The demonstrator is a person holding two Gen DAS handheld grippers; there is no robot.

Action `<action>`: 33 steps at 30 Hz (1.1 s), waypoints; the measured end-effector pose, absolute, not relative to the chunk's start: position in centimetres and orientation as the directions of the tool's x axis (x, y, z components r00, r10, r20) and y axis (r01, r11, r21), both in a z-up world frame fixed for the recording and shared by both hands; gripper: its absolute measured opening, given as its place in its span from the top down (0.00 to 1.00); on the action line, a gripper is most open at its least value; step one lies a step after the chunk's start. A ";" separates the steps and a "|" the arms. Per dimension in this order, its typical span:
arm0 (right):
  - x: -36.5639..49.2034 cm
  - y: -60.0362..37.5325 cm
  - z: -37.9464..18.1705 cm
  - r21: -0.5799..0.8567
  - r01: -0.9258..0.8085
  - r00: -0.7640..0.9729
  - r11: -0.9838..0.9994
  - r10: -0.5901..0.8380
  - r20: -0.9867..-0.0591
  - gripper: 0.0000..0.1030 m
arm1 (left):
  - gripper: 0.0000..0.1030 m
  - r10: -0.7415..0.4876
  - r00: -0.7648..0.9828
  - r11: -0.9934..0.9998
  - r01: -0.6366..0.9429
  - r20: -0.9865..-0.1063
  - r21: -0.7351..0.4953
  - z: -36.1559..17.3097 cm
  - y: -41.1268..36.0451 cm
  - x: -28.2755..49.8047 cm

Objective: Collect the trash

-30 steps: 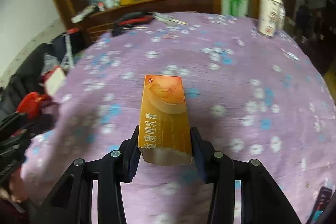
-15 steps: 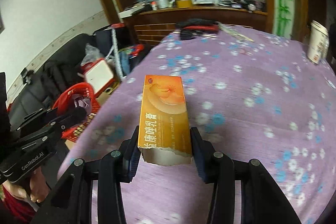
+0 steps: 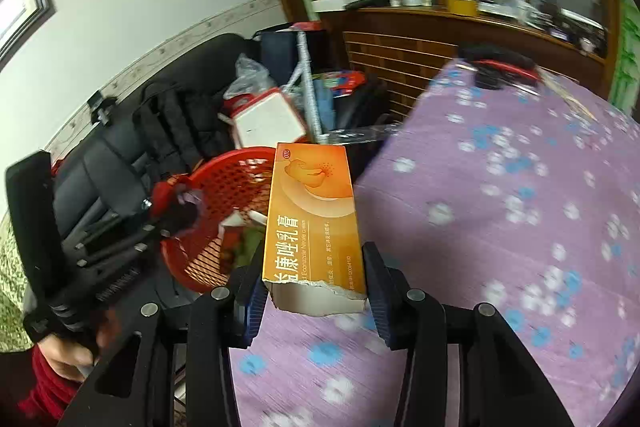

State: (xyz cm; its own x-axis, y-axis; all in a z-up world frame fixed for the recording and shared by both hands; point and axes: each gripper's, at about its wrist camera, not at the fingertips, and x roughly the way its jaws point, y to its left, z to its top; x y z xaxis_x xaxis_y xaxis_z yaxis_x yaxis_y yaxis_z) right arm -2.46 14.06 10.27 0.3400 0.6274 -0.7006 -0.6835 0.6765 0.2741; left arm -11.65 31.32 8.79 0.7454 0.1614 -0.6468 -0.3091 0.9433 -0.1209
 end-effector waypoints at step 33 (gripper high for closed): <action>-17.4 3.1 12.1 -0.001 -0.589 0.719 0.808 0.523 -0.457 0.08 | 0.00 0.451 0.772 0.875 -0.482 -0.448 0.050 10.3 21.9 -23.0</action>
